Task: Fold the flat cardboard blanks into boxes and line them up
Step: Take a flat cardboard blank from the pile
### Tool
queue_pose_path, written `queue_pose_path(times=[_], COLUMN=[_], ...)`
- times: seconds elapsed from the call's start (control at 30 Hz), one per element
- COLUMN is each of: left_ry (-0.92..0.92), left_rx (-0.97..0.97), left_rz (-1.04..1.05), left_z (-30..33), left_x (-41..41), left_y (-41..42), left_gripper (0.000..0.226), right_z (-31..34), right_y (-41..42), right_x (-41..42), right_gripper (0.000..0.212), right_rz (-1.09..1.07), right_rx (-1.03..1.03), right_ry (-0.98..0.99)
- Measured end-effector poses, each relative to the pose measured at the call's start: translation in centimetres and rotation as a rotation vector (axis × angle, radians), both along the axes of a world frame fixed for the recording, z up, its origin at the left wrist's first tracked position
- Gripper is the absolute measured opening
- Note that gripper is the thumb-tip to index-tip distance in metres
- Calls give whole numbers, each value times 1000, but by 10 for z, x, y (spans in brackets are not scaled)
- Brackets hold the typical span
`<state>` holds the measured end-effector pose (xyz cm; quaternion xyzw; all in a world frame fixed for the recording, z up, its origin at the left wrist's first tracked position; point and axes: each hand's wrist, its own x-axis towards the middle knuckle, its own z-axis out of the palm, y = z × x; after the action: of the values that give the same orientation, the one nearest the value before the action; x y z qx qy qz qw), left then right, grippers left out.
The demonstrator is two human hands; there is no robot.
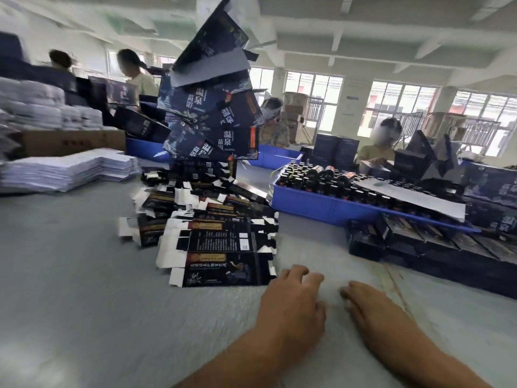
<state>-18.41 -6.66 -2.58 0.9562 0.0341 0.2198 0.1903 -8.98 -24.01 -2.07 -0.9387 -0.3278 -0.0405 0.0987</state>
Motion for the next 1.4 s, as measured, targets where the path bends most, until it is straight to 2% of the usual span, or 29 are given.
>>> queue_pose_path(times=[0.2,0.33,0.43,0.63,0.83,0.93,1.07,1.2,1.3,1.4], left_ry=[-46,158,253,330,262,141,-19,-63,-51,-111], left_rx=[8,13,17,52,178,228,298,308,350,327], left_rz=[250,364,380,389,379,388,469,474,412,338], left_z=[11,12,10,13,18,21,27,33,40,49], left_x=[-2,-9,-13,-15,-11,-9,-13,-16,-17,-21], left_y=[47,97,111,112,99,94,99,99,88,75], left_gripper=[60,87,100,108,124,120,100,81,69,58], right_z=[11,6,6,8,8,7,6,7,14,22], right_y=[-19,-18,-20,-22,-24,-24,-24,-25,-27,-30], right_x=[-31,-44,-48,-50,-50,-51,-53,-57,-61,-60], right_gripper=[46,44,43,42,42,42,41,39,31,25], right_rz=[-8,-27,-31,-12,-1,2,7,-3,-18,-50], right_rx=[-70,2,73,101,111,125,126,148,245,440], right_ry=[71,4,10,22,21,16,10,27,112,232])
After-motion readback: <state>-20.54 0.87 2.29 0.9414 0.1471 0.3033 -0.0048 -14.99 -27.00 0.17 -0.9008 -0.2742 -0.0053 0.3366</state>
